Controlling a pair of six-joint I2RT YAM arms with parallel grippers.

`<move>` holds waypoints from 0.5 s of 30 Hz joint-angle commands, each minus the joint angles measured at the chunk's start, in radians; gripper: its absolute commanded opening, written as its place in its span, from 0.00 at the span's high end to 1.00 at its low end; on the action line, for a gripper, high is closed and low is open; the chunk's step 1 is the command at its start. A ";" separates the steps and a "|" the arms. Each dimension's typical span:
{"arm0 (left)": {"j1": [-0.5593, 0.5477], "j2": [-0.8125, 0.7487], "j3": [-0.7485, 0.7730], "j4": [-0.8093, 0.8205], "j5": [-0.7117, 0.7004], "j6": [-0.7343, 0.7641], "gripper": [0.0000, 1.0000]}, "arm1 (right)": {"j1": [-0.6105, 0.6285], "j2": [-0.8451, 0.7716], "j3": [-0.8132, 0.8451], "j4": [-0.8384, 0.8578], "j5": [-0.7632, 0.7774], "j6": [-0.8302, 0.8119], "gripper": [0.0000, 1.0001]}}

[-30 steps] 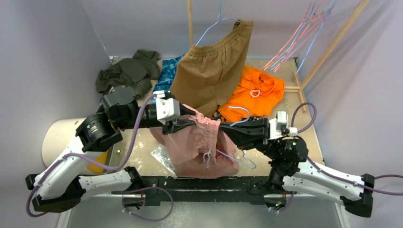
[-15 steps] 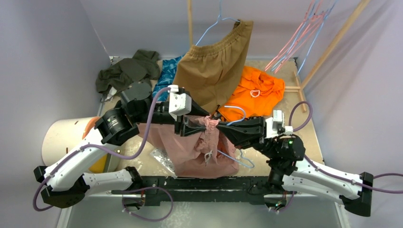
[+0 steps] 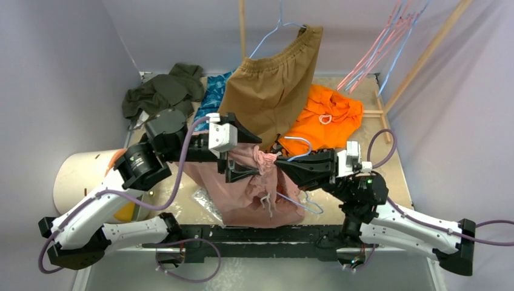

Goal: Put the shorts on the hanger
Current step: Hang the shorts on the hanger.

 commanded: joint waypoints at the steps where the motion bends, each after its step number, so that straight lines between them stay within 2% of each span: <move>1: -0.008 -0.036 0.076 0.022 -0.024 0.021 0.25 | 0.002 -0.007 0.053 0.138 0.013 -0.006 1.00; 8: -0.008 -0.061 0.129 0.054 -0.032 -0.008 0.23 | 0.000 -0.007 0.033 0.183 0.016 0.008 1.00; 15: -0.008 -0.113 0.105 0.232 -0.031 -0.125 0.21 | 0.001 -0.018 0.030 0.169 0.017 0.009 1.00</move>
